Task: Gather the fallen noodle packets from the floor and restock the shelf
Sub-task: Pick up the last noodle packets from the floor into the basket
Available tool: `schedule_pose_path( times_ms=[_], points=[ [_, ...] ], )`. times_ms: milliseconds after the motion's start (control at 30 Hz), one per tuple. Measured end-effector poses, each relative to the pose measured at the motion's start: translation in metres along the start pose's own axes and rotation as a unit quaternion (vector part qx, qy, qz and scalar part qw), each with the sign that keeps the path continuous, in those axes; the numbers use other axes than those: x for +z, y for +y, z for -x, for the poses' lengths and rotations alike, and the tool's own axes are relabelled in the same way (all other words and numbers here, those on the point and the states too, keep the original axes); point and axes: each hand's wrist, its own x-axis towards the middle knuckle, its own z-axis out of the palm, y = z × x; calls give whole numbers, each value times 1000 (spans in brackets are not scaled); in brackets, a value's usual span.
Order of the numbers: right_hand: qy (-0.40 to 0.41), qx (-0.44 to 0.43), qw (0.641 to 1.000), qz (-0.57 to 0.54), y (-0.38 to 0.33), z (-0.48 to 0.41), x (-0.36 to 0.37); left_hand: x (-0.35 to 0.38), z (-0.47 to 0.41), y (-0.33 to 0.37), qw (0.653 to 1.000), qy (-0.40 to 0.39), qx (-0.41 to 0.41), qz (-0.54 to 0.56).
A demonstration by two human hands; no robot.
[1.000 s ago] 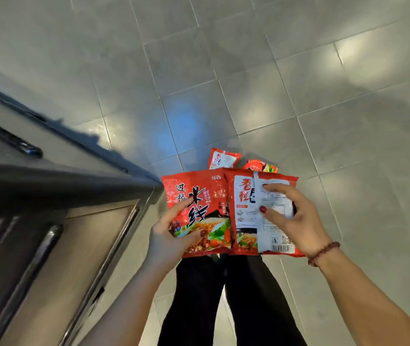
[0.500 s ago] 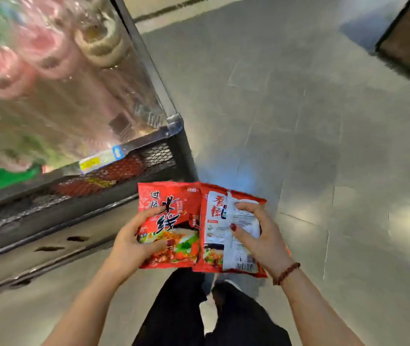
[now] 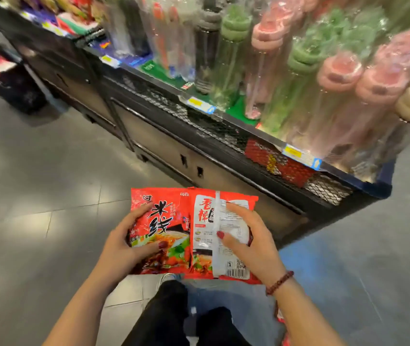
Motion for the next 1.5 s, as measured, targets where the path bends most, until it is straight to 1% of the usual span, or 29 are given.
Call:
schedule_pose_path(
  times_ms=[100, 233, 367, 467, 567, 633, 833, 933, 1067, 1267, 1500],
  points=[
    [-95, -13, 995, 18, -22, -30, 51, -50, 11, -10, 996, 81, -4, 24],
    [-194, -48, 979, 39, -54, -68, 139, -128, 23, -25, 982, 179, -14, 54],
    [-250, -85, 964, 30, -92, -105, 238, -219, 25, -38, 965, 254, -14, 69],
    [-283, -96, 954, 26, -118, -130, 305, -282, 21, -43, 955, 285, -14, 79],
    [-296, -108, 949, 23, -141, -155, 359, -337, 12, -44, 948, 306, -12, 89],
    [-322, -98, 941, 24, -153, -172, 388, -366, 2, -46, 945, 315, -19, 89],
    [-362, -67, 929, 35, -175, -243, 460, -430, -49, -56, 930, 349, -33, 108],
    [-373, -49, 926, 23, -180, -292, 497, -466, -92, -59, 924, 360, -47, 118],
    [-382, -31, 924, -4, -196, -375, 557, -523, -167, -47, 919, 374, -48, 118],
    [-392, -40, 919, 3, -236, -500, 637, -621, -281, -12, 919, 377, -43, 103],
    [-405, -23, 914, -12, -280, -605, 736, -736, -369, 3, 921, 370, -54, 113]
  ],
)
